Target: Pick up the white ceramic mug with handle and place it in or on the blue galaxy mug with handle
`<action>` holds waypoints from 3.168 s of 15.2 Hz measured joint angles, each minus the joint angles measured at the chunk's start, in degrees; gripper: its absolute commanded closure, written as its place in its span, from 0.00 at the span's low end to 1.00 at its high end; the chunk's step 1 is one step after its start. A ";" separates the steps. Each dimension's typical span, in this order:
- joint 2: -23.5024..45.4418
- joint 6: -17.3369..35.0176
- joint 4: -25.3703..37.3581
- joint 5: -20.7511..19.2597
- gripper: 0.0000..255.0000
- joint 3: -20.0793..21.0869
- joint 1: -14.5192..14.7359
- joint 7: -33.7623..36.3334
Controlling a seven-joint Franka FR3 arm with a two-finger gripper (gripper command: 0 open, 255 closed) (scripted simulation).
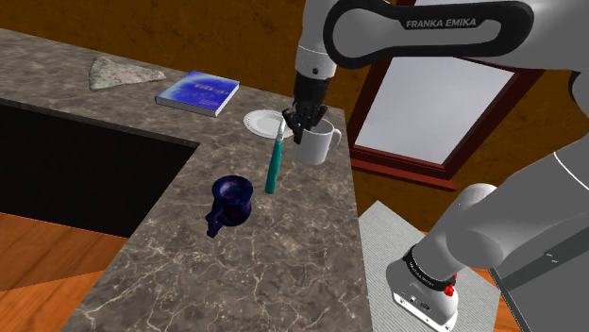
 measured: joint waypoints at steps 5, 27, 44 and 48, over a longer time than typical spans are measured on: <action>6.38 -1.17 7.74 -0.71 1.00 4.40 2.22 7.15; 27.61 -0.02 26.56 -8.77 1.00 11.84 10.42 24.54; 28.48 6.07 21.31 -9.25 0.00 11.65 10.38 24.74; 28.48 6.08 21.29 -9.25 0.00 11.65 10.37 24.74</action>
